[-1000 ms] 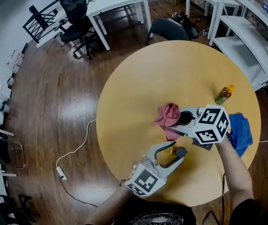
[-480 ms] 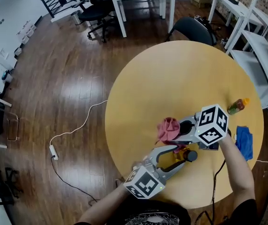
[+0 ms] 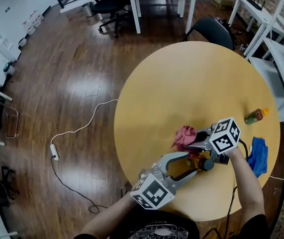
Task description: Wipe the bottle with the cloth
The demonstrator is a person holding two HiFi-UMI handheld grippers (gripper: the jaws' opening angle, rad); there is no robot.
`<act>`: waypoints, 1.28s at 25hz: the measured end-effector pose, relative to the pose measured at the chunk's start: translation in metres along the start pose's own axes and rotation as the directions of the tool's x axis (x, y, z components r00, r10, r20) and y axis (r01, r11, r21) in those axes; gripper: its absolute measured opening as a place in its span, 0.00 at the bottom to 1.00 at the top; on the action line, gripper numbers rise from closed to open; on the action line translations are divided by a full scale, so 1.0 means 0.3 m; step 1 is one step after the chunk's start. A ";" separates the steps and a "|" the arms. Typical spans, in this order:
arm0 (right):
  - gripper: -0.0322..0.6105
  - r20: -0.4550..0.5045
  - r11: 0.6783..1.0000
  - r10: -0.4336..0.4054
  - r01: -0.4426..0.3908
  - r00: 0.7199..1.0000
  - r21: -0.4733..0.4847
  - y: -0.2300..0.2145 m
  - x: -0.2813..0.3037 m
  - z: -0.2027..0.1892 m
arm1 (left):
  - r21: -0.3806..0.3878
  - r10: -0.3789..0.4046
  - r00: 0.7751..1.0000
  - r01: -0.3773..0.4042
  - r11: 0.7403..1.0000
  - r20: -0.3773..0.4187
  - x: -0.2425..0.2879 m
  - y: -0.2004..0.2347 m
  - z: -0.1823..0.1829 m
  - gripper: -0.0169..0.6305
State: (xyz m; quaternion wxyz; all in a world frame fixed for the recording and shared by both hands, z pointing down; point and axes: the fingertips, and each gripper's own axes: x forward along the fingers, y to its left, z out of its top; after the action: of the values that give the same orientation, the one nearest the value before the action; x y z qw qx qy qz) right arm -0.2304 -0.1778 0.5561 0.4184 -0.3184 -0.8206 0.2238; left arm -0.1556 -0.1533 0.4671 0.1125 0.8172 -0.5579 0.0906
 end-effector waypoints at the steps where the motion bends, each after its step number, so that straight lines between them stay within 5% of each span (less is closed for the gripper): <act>1: 0.21 0.004 1.000 -0.003 0.003 1.000 0.009 -0.014 0.006 -0.011 | 0.000 0.000 1.000 0.000 1.000 -0.001 0.003 -0.001 0.002 0.35; 12: 0.20 0.042 0.996 -0.083 0.085 0.996 -0.040 -0.100 0.075 -0.084 | -0.009 0.001 1.000 -0.001 1.000 -0.008 -0.002 -0.005 -0.004 0.35; 18: 0.20 0.135 0.977 -0.208 0.213 0.969 -0.024 -0.141 0.011 -0.033 | 0.006 -0.033 0.999 0.033 0.999 -0.022 0.023 -0.015 -0.010 0.35; 20: 0.20 0.250 0.960 -0.274 0.281 0.929 0.008 -0.127 -0.086 0.036 | 0.016 -0.054 0.998 0.055 0.998 -0.032 0.038 -0.021 -0.019 0.35; 24: 0.20 0.456 0.914 -0.387 0.397 0.801 0.077 -0.019 -0.314 0.168 | 0.047 -0.103 0.994 0.104 0.993 -0.033 0.079 -0.038 -0.013 0.35; 32: 0.20 0.527 0.831 -0.530 0.530 0.664 0.168 0.160 -0.445 0.096 | 0.078 -0.194 0.980 0.196 0.977 -0.035 0.122 -0.060 -0.006 0.35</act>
State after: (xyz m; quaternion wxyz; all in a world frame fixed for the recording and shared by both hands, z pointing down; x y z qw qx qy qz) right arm -0.1784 -0.2419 0.4372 0.2095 0.0127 -0.9620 0.1749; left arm -0.1258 -0.1790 0.4773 0.0949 0.8705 -0.4695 0.1127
